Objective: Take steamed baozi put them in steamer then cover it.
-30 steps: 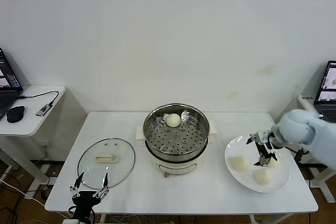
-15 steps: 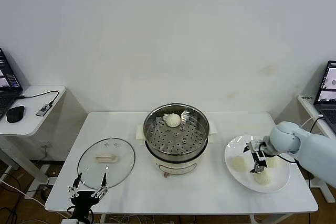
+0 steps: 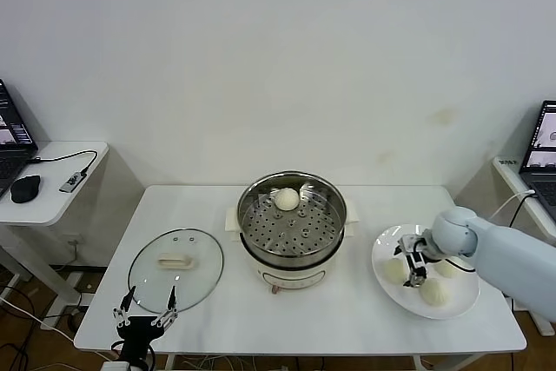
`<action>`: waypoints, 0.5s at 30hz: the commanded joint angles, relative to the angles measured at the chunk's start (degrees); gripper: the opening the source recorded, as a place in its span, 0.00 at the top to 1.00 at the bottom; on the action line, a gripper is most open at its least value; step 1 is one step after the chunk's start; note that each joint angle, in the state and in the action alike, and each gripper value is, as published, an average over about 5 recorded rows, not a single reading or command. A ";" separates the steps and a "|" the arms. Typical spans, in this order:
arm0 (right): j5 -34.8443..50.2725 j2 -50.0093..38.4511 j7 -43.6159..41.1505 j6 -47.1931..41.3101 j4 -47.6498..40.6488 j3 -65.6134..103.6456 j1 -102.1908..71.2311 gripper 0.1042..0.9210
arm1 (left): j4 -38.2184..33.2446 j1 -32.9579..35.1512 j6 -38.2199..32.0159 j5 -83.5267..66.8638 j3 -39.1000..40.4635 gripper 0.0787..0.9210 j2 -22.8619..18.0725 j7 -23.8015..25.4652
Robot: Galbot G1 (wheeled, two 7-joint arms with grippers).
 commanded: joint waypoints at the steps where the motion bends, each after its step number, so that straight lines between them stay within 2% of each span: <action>1: -0.57 0.99 -0.11 0.03 -0.88 0.59 -0.77 0.29 | -0.01 -0.01 0.00 0.02 0.04 0.12 0.03 -0.03; 7: 0.33 -0.63 -1.39 0.08 0.73 0.46 0.86 0.39 | -0.28 0.34 0.02 0.07 0.07 0.12 0.40 -0.02; 15: 6.99 -6.18 -4.21 -0.48 6.07 -6.03 14.82 0.40 | -0.60 0.35 0.06 0.10 0.24 0.12 0.69 -0.04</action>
